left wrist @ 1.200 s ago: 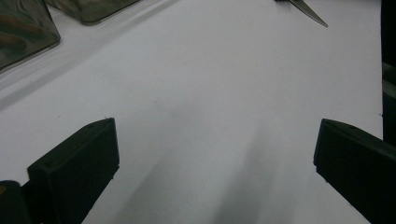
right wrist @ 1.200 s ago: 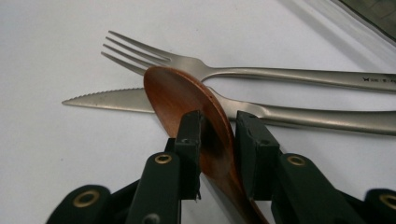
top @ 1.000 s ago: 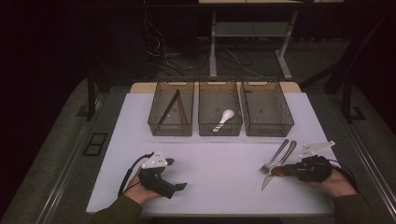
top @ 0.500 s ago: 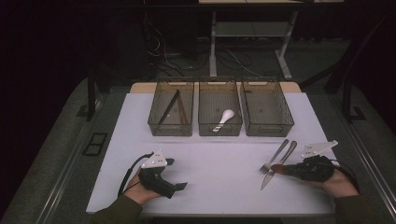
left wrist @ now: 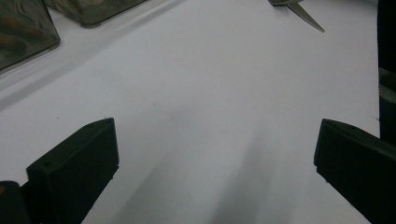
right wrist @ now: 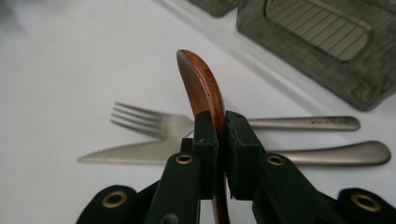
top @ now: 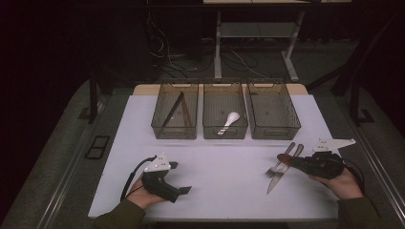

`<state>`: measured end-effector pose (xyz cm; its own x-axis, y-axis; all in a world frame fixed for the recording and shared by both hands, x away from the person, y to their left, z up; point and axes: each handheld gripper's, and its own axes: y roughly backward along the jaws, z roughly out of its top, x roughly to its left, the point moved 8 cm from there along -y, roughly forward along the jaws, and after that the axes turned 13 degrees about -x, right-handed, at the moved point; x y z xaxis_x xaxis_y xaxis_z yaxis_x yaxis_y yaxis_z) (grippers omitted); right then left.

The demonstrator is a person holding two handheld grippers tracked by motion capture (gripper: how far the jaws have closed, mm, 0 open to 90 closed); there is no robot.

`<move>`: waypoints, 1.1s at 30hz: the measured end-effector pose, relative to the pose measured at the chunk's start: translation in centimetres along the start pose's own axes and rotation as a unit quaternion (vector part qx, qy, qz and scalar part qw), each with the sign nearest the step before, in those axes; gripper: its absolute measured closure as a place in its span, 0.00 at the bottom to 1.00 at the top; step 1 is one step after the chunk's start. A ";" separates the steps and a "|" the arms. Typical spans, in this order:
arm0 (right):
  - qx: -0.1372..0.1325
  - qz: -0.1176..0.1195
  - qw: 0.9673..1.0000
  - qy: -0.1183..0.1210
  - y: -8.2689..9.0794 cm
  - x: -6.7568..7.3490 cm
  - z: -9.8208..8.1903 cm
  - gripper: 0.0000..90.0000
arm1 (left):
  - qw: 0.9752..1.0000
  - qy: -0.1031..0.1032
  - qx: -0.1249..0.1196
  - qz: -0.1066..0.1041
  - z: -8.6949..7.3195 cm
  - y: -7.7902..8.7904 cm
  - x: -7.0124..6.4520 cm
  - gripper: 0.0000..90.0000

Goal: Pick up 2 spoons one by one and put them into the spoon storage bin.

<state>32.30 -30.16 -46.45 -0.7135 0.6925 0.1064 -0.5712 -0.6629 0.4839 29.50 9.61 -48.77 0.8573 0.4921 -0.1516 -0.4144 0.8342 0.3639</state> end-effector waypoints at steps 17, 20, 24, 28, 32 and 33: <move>-0.059 -0.028 0.997 -0.031 -1.4 -0.3 3.7 0.92 | 1.000 -0.010 -0.012 -0.001 0.2 -0.1 0.2 0.00; -0.065 -0.026 0.997 -0.035 -2.0 -0.2 4.4 0.92 | 1.000 -0.007 -0.012 0.000 0.2 0.0 0.3 0.00; -0.072 -0.023 0.996 -0.039 -2.8 0.0 5.2 0.92 | 1.000 -0.009 -0.010 -0.003 0.1 -0.1 0.2 0.00; -0.080 -0.022 0.996 -0.041 -3.4 0.1 6.0 0.92 | 1.000 -0.011 -0.008 -0.005 0.1 -0.1 0.1 0.00; -0.089 -0.022 0.995 -0.043 -3.7 0.0 6.6 0.92 | 1.000 -0.010 -0.008 -0.006 0.1 -0.1 0.1 0.00; -0.091 -0.022 0.995 -0.045 -3.8 0.0 6.7 0.92 | 1.000 -0.010 -0.007 -0.006 0.1 -0.1 0.1 0.00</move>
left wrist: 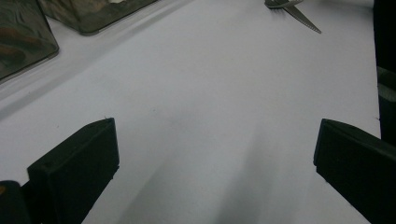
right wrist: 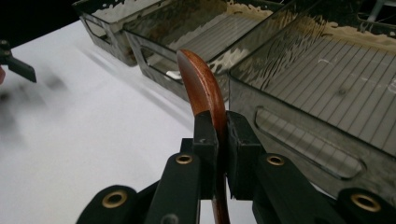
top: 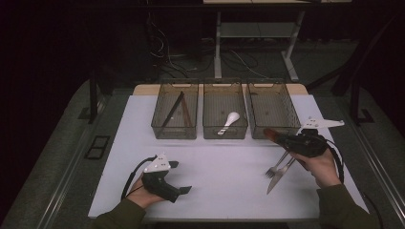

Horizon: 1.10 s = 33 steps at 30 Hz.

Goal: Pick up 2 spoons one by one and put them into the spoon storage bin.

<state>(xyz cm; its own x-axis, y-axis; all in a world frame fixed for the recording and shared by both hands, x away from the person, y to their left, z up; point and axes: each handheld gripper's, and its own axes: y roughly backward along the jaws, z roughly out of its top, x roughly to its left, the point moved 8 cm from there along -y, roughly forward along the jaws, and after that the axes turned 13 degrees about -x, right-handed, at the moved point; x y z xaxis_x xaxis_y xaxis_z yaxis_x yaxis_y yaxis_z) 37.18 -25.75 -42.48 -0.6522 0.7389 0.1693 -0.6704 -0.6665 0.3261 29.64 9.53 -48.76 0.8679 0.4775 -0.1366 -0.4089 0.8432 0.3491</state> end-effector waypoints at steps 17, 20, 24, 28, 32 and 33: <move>-0.023 0.009 1.000 0.003 -2.5 0.5 2.5 0.92 | 1.000 0.001 0.000 -0.003 0.0 0.0 -0.1 0.00; -0.028 0.013 1.000 0.000 -3.0 0.7 3.0 0.92 | 1.000 0.000 0.000 -0.004 0.0 0.0 -0.1 0.00; -0.037 0.015 0.999 0.000 -3.7 0.9 3.9 0.92 | 1.000 0.000 0.001 -0.004 0.0 0.0 -0.1 0.00; -0.040 0.016 0.999 0.005 -4.6 1.0 4.7 0.92 | 1.000 0.003 -0.001 -0.002 0.0 0.0 -0.1 0.00; -0.047 0.015 0.999 0.002 -6.0 0.9 5.6 0.92 | 1.000 0.005 -0.002 -0.002 0.0 0.0 0.0 0.00; -0.049 0.015 0.999 -0.001 -6.2 0.9 5.8 0.92 | 1.000 0.005 -0.002 -0.001 0.0 0.0 0.0 0.00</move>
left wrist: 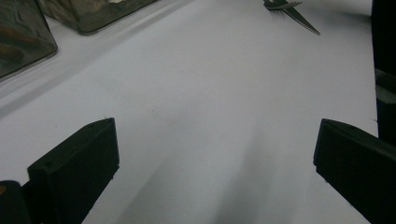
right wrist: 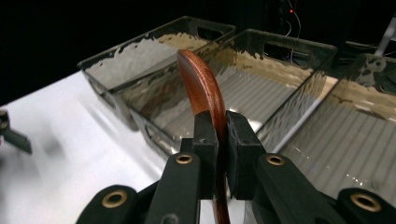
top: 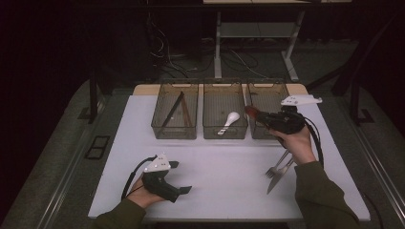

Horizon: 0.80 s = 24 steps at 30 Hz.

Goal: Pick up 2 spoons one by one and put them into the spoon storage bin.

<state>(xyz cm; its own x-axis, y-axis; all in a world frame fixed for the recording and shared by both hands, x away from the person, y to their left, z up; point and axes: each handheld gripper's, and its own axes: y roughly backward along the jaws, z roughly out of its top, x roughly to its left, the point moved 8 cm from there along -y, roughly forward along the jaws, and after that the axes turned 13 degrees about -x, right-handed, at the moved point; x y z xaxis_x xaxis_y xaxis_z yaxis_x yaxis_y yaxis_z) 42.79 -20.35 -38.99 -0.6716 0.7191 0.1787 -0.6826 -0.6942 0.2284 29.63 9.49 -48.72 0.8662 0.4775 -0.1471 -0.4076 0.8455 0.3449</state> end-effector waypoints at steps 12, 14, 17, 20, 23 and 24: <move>-0.009 -0.007 1.000 -0.011 -5.4 0.7 2.5 0.92 | 1.000 -0.001 -0.002 -0.003 0.1 0.0 -0.1 0.00; -0.009 -0.007 1.000 -0.016 -6.2 0.8 2.9 0.92 | 1.000 0.000 -0.002 -0.003 0.1 0.0 -0.2 0.00; -0.015 -0.006 1.000 -0.020 -7.4 1.0 3.4 0.92 | 1.000 0.003 -0.005 -0.003 0.1 -0.1 -0.2 0.00; -0.018 -0.002 1.000 -0.023 -8.6 1.3 3.8 0.92 | 1.000 0.003 -0.006 -0.004 0.1 -0.1 -0.3 0.00; -0.020 0.001 1.000 -0.023 -9.7 1.7 4.3 0.92 | 1.000 -0.002 -0.004 -0.006 0.2 0.0 -0.3 0.00; -0.020 0.003 1.000 -0.024 -10.1 1.9 4.4 0.92 | 1.000 -0.003 -0.003 -0.007 0.2 0.0 -0.3 0.00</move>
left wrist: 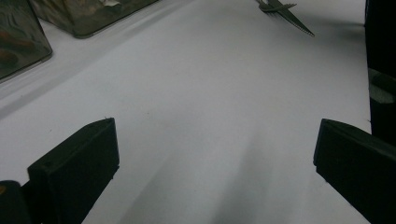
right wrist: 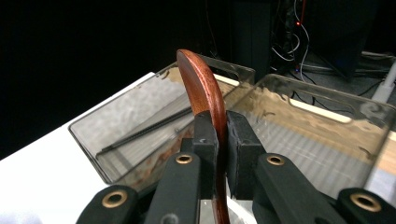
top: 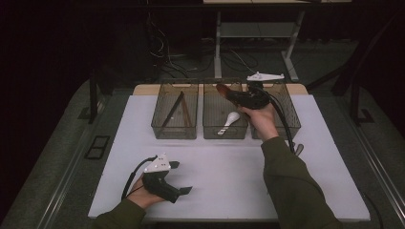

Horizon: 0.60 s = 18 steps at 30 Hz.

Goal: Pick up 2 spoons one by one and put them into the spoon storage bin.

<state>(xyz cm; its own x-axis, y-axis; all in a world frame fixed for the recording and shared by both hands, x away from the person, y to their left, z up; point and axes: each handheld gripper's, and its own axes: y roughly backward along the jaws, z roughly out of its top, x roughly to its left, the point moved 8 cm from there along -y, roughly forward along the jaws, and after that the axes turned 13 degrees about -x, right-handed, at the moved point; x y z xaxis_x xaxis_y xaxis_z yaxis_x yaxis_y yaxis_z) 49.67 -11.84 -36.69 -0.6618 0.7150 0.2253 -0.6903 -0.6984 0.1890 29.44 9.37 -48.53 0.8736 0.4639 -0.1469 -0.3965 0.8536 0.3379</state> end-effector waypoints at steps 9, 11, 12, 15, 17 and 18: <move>0.004 0.006 1.000 -0.015 -2.5 0.4 -0.2 0.92 | 1.000 0.001 -0.007 -0.001 0.1 0.0 -0.1 0.00; 0.007 0.004 1.000 -0.015 -3.1 0.3 -0.7 0.92 | 1.000 -0.003 -0.002 -0.001 0.1 0.1 -0.1 0.00; 0.010 0.004 1.000 -0.018 -3.3 0.2 -1.0 0.92 | 1.000 -0.003 -0.005 -0.001 0.2 0.1 -0.2 0.00; 0.017 -0.001 1.000 -0.020 -3.9 -0.1 -1.8 0.92 | 1.000 -0.003 -0.003 -0.002 0.1 0.1 -0.2 0.00; 0.021 -0.003 0.999 -0.025 -4.1 -0.3 -2.1 0.92 | 1.000 -0.005 0.001 -0.003 0.1 0.1 -0.2 0.00; 0.025 -0.004 0.999 -0.027 -4.2 -0.3 -2.4 0.92 | 1.000 -0.002 -0.001 -0.003 0.1 0.0 -0.2 0.00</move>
<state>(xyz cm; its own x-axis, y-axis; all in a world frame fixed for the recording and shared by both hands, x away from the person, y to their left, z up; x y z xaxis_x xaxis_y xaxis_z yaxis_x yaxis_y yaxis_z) 52.10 -9.08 -39.82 -0.6387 0.7190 0.2739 -0.6796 -0.6941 0.2374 29.24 9.25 -48.42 0.8771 0.4581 -0.1441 -0.3925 0.8568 0.3345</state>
